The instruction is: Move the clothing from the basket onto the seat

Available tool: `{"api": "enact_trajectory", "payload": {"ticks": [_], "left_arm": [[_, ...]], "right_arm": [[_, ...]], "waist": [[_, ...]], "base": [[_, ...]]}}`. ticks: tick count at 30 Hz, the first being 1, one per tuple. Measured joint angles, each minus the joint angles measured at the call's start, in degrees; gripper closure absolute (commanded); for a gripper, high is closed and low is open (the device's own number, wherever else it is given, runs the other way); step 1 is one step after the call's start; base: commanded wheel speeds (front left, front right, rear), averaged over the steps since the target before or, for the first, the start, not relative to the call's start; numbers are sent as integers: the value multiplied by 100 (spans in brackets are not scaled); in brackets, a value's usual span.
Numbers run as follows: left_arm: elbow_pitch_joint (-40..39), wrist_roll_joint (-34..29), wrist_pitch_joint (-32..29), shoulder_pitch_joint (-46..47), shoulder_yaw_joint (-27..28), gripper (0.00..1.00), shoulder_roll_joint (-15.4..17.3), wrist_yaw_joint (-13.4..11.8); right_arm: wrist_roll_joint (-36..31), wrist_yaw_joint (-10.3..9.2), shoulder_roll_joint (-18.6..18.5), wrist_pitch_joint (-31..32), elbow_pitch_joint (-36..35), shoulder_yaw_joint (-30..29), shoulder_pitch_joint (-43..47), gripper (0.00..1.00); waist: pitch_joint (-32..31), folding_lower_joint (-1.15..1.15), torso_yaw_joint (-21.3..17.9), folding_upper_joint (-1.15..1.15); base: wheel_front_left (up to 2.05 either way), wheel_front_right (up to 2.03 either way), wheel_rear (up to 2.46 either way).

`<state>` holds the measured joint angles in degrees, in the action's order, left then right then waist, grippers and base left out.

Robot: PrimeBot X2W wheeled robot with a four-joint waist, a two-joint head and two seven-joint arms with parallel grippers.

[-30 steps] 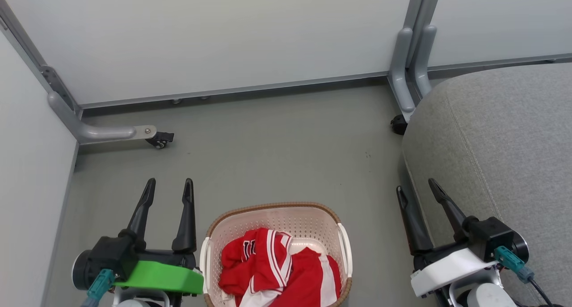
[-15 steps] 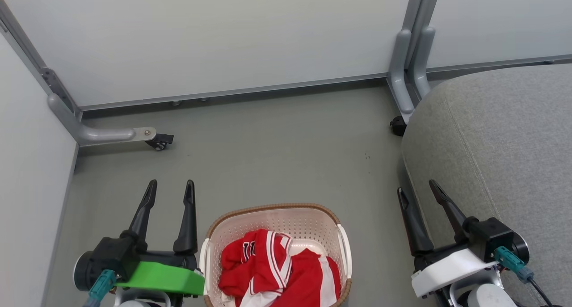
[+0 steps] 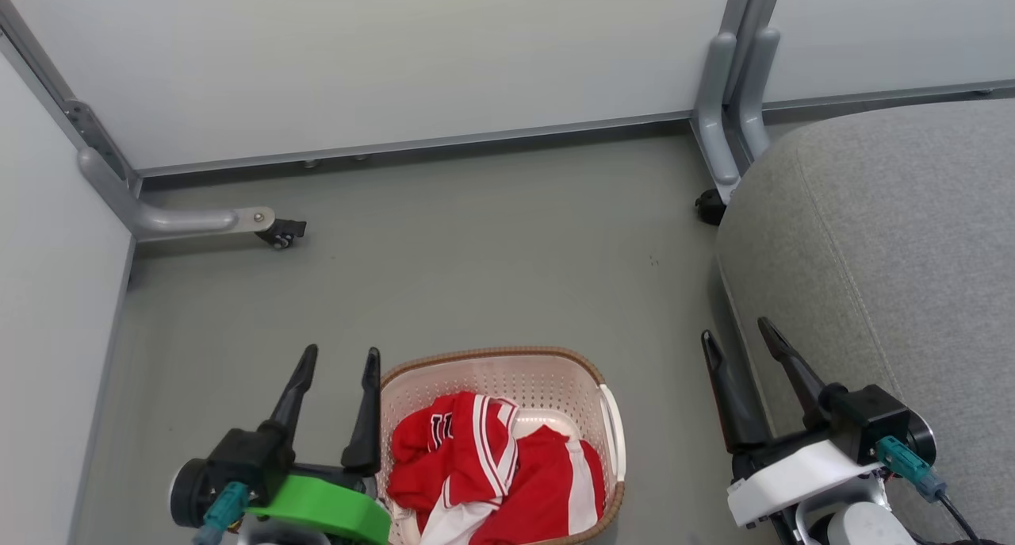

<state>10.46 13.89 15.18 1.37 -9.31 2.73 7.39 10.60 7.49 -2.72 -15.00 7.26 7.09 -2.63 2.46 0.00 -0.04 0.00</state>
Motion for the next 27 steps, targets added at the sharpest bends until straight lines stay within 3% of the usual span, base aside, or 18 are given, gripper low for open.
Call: {"api": "enact_trajectory", "payload": {"ticks": [5,11,20,27], "left_arm": [[417,-303,0,396,-504,0,5,1],[1201,-438,0,1084,-1355,0,304,1],[3252,25,-1,2474,-3052,0,644,13],[4103,188,-1,3548,-4528,0,823,15]], "right_arm": [[-59,0,0,0,-80,-48,-208,0],[-146,1,-1,0,-149,-51,-543,0],[-171,1,-3,0,-247,-62,-1051,0],[-165,1,-5,0,-387,-38,-1428,0]], "waist": [[306,0,20,0],[818,0,38,0],[1707,0,-28,0],[2421,1,-151,0]], "base": [[0,0,0],[0,0,0],[0,0,0],[0,0,0]]}}
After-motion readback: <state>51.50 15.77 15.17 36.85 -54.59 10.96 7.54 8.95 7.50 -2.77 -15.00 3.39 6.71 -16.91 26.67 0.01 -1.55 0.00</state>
